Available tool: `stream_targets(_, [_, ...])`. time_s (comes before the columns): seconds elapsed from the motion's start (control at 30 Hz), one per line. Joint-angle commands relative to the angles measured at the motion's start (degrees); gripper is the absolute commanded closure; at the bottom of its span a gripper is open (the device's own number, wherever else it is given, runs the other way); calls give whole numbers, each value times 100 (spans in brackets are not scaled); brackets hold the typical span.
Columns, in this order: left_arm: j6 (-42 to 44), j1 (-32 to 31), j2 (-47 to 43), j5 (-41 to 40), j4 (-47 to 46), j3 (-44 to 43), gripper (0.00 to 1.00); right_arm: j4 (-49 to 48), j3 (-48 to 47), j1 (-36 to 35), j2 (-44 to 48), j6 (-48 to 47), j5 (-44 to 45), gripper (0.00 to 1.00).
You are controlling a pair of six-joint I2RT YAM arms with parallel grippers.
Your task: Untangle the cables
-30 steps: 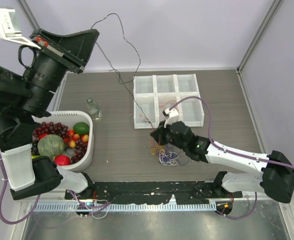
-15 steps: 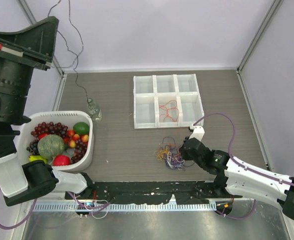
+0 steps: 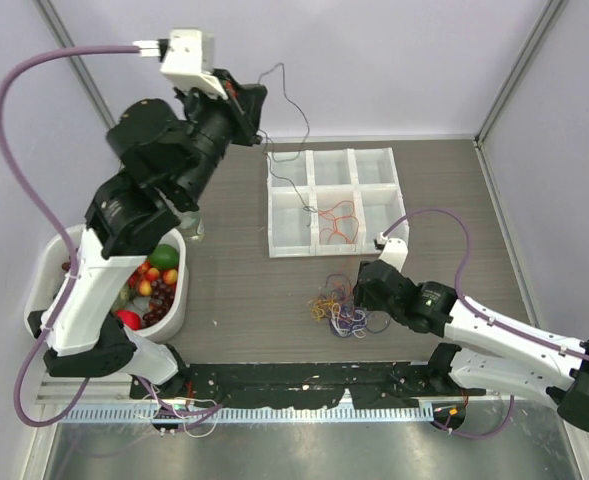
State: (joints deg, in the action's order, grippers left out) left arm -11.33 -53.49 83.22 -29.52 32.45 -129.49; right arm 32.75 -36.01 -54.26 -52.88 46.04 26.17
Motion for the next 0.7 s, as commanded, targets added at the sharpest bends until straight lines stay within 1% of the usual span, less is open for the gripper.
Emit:
stream_targets(0.0, [44, 32, -25, 77, -230, 459, 100, 442, -538, 3, 252, 107, 81, 48])
stream_targets(0.07, [8, 32, 45, 183, -274, 696, 100, 530, -635, 3, 471, 89, 142, 43])
stream_targets(0.2, [26, 102, 124, 262, -388, 1223, 100, 697, -899, 3, 884, -60, 361, 39])
stream_targets(0.37, [87, 208, 142, 315, -862, 2084, 100, 847, -1337, 3, 1043, -367, 661, 38])
stream_targets(0.43, [105, 260, 194, 315, -1064, 2305, 100, 882, -1443, 3, 1061, -403, 731, 38])
stream_targets(0.53, [61, 375, 282, 350, -1267, 2568, 100, 891, -1479, 3, 1139, -368, 714, 38])
stream_targets(0.67, [70, 585, 440, 534, -1346, 2657, 100, 917, -1365, 3, 1263, -306, 766, 38])
